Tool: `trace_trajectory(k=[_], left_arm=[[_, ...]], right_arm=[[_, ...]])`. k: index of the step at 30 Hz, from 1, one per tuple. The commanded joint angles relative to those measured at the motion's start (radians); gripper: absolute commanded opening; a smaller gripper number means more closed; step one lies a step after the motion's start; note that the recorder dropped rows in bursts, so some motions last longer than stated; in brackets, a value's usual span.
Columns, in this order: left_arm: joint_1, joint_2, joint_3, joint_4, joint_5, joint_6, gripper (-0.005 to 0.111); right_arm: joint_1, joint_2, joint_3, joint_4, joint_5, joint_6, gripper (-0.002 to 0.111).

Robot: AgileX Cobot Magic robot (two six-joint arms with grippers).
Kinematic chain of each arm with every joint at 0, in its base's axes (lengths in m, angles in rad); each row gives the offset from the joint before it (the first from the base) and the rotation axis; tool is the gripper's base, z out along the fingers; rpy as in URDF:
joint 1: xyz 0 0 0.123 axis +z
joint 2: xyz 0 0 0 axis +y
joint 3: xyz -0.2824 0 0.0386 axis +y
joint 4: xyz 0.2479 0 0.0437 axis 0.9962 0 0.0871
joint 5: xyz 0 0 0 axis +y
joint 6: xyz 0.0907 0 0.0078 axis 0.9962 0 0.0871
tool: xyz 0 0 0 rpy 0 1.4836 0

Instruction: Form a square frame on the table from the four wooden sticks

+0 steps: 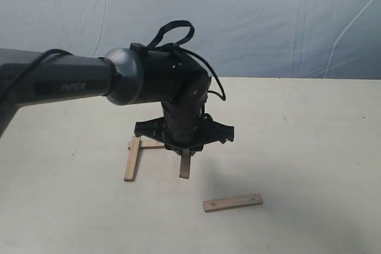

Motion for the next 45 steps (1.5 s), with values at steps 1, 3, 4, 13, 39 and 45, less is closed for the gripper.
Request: trace_trajectory(k=[1, 3, 4, 13, 39, 45], left_arm=[[0.036, -0.016, 0.090, -0.031, -0.113, -0.030, 0.000], [0.052, -0.016, 0.116, -0.038, -0.163, -0.030, 0.000], [0.058, -0.016, 0.123, -0.038, -0.179, -0.030, 0.000], [0.123, -0.009, 0.130, -0.045, -0.247, -0.030, 0.000], [0.156, 0.058, 0.130, -0.049, -0.331, 0.003, 0.000], [0.160, -0.055, 0.128, -0.047, -0.255, 0.080, 0.018]], right_arm=[[0.006, -0.004, 0.004, 0.000, -0.008, 0.000, 0.000], [0.006, -0.004, 0.004, 0.000, -0.008, 0.000, 0.000], [0.006, -0.004, 0.004, 0.000, -0.008, 0.000, 0.000], [0.006, -0.004, 0.004, 0.000, -0.008, 0.000, 0.000], [0.006, -0.004, 0.004, 0.000, -0.008, 0.000, 0.000], [0.006, -0.004, 0.004, 0.000, -0.008, 0.000, 0.000]])
